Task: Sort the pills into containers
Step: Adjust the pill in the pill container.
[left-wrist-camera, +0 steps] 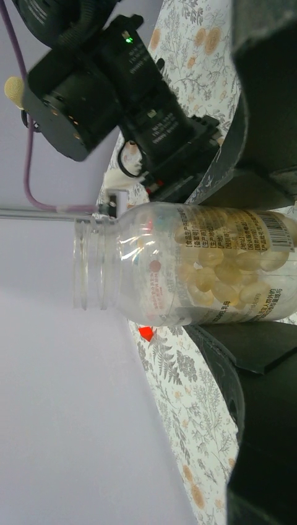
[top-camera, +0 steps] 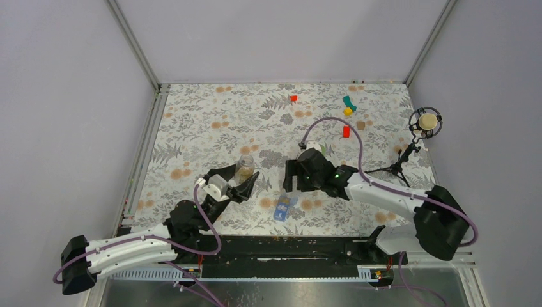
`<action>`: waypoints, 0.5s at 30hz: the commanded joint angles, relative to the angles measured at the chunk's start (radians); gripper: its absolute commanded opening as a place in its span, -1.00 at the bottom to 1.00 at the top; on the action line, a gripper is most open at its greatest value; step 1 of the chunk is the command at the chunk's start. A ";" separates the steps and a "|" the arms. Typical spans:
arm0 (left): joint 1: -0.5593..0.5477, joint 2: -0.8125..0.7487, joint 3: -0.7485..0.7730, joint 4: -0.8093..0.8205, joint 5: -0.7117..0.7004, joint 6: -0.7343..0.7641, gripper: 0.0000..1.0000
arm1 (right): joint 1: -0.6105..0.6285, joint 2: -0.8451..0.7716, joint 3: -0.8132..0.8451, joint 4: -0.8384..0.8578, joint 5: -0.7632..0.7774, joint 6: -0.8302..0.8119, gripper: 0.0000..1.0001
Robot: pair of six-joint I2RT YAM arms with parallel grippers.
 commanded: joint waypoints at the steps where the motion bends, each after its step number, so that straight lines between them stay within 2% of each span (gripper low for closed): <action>1: 0.004 0.009 -0.012 0.033 0.029 -0.038 -1.00 | -0.072 -0.122 -0.026 -0.160 0.134 -0.026 0.79; 5: 0.004 0.022 -0.022 0.035 0.068 -0.077 -1.00 | -0.151 -0.212 -0.055 -0.279 0.257 -0.066 0.80; 8: 0.004 0.043 -0.030 0.044 0.092 -0.102 -1.00 | -0.176 -0.225 -0.073 -0.310 0.355 -0.116 0.98; 10: 0.004 0.062 -0.040 0.069 0.102 -0.118 -1.00 | -0.183 -0.207 -0.083 -0.310 0.408 -0.138 0.99; 15: 0.004 0.092 -0.064 0.127 0.110 -0.147 -1.00 | -0.210 -0.103 -0.058 -0.299 0.428 -0.125 0.99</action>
